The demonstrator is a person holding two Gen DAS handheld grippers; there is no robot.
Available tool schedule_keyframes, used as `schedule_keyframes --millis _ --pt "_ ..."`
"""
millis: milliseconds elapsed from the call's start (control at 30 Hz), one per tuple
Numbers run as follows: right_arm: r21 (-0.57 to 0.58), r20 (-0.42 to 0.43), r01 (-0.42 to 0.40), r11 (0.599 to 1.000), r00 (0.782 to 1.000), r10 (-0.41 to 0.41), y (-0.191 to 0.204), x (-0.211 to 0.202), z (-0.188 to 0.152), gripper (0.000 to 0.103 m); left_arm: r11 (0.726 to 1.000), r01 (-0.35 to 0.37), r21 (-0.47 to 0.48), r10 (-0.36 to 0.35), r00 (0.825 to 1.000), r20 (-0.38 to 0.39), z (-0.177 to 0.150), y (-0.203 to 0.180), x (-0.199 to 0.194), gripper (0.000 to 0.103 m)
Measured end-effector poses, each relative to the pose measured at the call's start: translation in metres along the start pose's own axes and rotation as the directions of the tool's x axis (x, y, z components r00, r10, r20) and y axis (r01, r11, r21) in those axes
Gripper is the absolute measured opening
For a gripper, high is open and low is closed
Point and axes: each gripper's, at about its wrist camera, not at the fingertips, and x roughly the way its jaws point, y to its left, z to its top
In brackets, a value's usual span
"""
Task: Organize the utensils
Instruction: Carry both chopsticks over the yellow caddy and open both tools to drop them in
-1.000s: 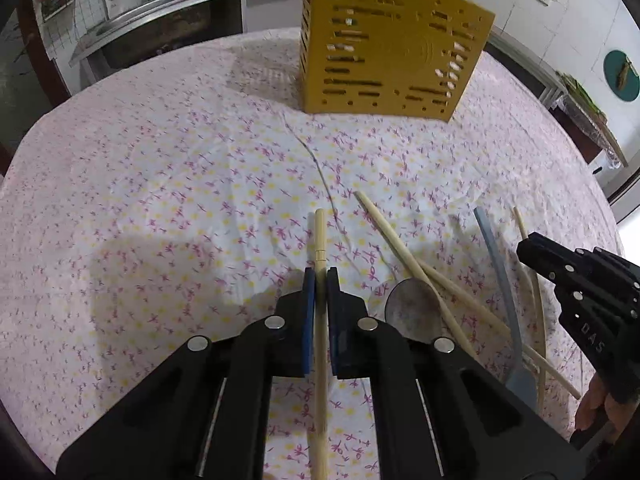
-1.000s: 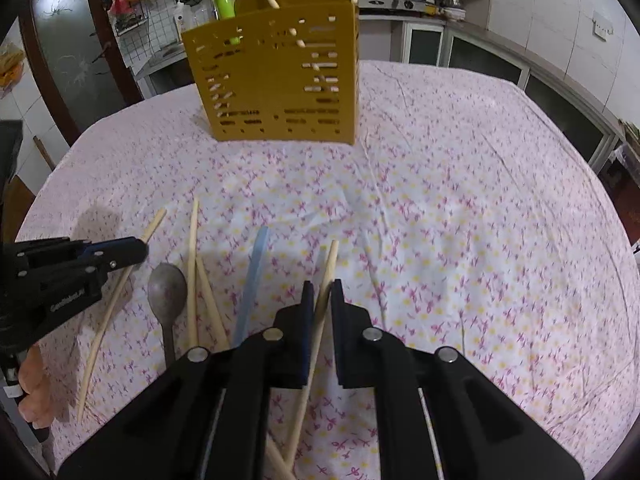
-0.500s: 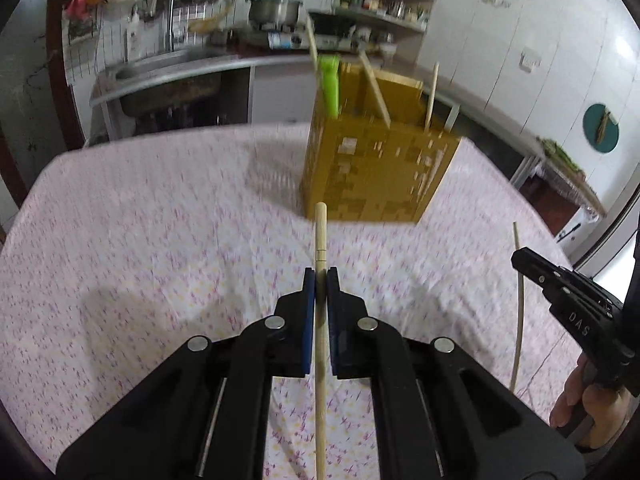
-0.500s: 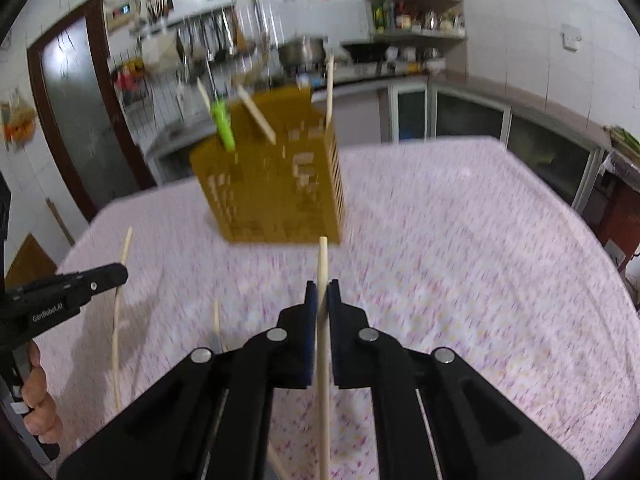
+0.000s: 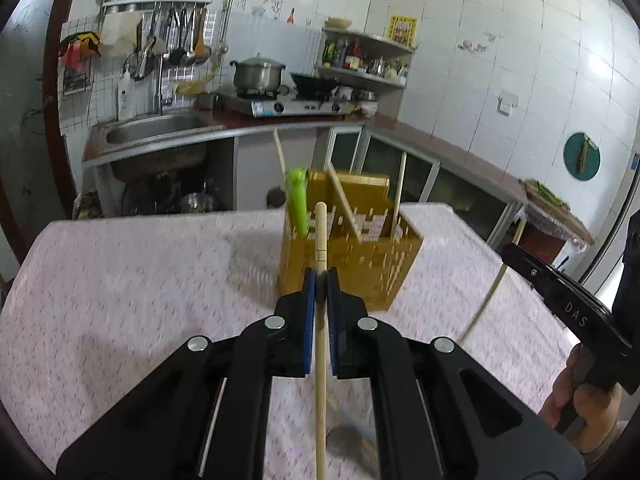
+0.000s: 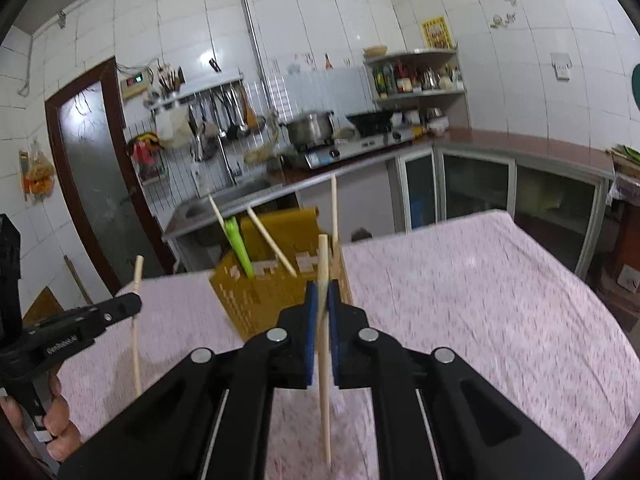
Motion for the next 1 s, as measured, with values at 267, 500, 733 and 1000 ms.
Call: schedule_keyframes --millis 267,500,733,1000 --pt "-0.022 0.103 -0.037 0.999 0.994 0.039 0.011 0.010 0.060 0.006 0.999 0.014 0.032 -0.019 0.985 0.170 0.070 -0.017 0.011 0.005" --pt "-0.058 0.161 -0.056 0.997 0.985 0.064 0.019 0.018 0.116 0.006 0.997 0.001 0.076 -0.027 0.937 0.347 0.132 -0.037 0.017 0.005" --pt "-0.091 0.139 -0.037 0.995 0.989 0.049 0.020 0.046 0.122 0.006 0.998 -0.028 0.064 0.001 0.922 0.387 0.150 -0.037 0.059 0.005" --pt "-0.108 0.036 -0.016 0.994 0.999 0.020 0.012 0.094 0.084 0.006 0.999 -0.001 0.044 -0.014 0.939 0.343 0.116 -0.013 0.119 0.005"
